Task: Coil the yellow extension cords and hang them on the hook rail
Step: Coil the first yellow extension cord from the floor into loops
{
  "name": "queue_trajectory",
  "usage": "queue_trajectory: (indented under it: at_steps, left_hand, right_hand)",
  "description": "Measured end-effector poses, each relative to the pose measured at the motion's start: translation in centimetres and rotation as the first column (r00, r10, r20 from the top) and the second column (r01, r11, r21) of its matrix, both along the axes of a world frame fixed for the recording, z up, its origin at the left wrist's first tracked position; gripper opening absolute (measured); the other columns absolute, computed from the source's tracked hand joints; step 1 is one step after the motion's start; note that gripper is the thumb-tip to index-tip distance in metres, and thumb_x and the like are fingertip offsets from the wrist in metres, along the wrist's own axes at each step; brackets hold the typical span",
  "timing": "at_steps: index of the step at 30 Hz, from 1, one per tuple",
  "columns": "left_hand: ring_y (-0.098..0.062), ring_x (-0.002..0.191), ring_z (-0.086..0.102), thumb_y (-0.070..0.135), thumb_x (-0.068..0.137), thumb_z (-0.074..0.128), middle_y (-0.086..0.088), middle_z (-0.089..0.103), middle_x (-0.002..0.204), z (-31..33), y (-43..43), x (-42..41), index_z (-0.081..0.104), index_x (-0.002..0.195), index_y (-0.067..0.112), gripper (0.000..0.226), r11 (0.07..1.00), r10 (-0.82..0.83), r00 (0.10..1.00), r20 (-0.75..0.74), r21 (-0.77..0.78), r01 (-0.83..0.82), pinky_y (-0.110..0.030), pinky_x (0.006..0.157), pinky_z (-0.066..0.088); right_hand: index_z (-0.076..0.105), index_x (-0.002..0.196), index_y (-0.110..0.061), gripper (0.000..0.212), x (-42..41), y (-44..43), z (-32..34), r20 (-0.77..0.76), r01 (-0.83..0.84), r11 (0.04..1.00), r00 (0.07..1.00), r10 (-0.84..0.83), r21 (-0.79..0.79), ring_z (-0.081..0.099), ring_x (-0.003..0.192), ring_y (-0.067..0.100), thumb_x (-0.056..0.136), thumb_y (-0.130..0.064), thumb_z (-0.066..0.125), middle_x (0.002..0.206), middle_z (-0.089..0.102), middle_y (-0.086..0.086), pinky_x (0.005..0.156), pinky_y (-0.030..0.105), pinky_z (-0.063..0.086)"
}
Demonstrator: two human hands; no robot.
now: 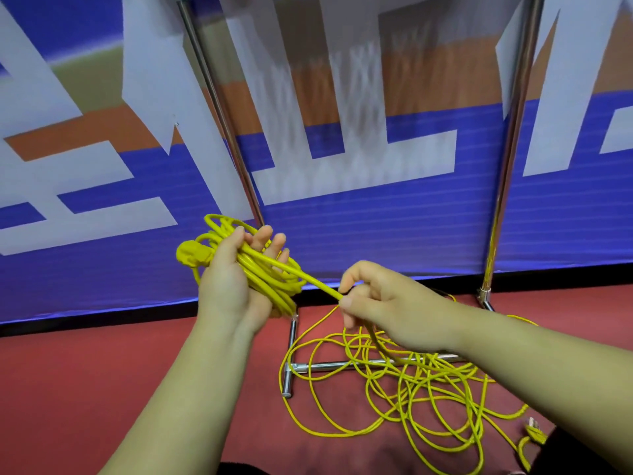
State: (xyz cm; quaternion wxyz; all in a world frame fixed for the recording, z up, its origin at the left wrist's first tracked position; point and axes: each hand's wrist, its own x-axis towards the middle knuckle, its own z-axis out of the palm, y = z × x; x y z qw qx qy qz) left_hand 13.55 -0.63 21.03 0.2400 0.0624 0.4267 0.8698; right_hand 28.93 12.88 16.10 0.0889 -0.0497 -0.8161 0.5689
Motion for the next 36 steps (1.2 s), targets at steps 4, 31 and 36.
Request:
queue_trajectory:
  at_steps: [4, 31, 36]
  left_hand:
    - [-0.012, 0.061, 0.071, 0.027, 0.103, 0.051, 0.006, 0.069, 0.067, 0.3, -1.0, -0.4, 0.057, 0.082, 0.018, 0.023, 0.999, 0.007, 0.997, 0.075, 0.041, -0.01, -0.027, 0.062, 0.059]
    - [-0.013, 0.039, 0.03, 0.027, 0.09, 0.07, -0.004, 0.034, 0.055, -4.3, -2.1, 2.1, 0.067, 0.115, 0.009, 0.031, 0.864, -0.44, 0.848, -0.294, -0.396, 0.311, -0.027, 0.048, 0.037]
    - [-0.011, 0.036, 0.031, 0.028, 0.09, 0.061, -0.002, 0.035, 0.05, -3.9, -1.2, 3.1, 0.063, 0.098, 0.007, 0.023, 0.827, -0.538, 0.783, -0.312, -0.378, 0.417, -0.027, 0.047, 0.038]
  right_hand:
    - [0.053, 0.101, -0.009, 0.014, -0.6, 1.4, -2.3, 0.165, -0.077, 0.996, 0.983, 0.083, -0.045, 0.054, 0.062, 0.011, 0.102, -0.023, 0.053, 0.083, 0.071, 0.004, 0.063, 0.026, 0.042]
    - [0.077, 0.093, -0.022, 0.009, -0.1, 0.8, 4.0, -0.182, 0.156, 0.988, 0.972, -0.15, 0.018, 0.06, 0.061, -0.006, 0.09, -0.016, 0.071, 0.066, 0.069, -0.019, 0.062, 0.006, 0.041]
    - [0.078, 0.101, -0.013, 0.014, 0.5, 1.4, 4.3, -0.241, 0.166, 0.986, 0.956, -0.168, -0.027, 0.07, 0.08, -0.002, 0.089, -0.012, 0.072, 0.084, 0.077, -0.01, 0.073, 0.011, 0.047]
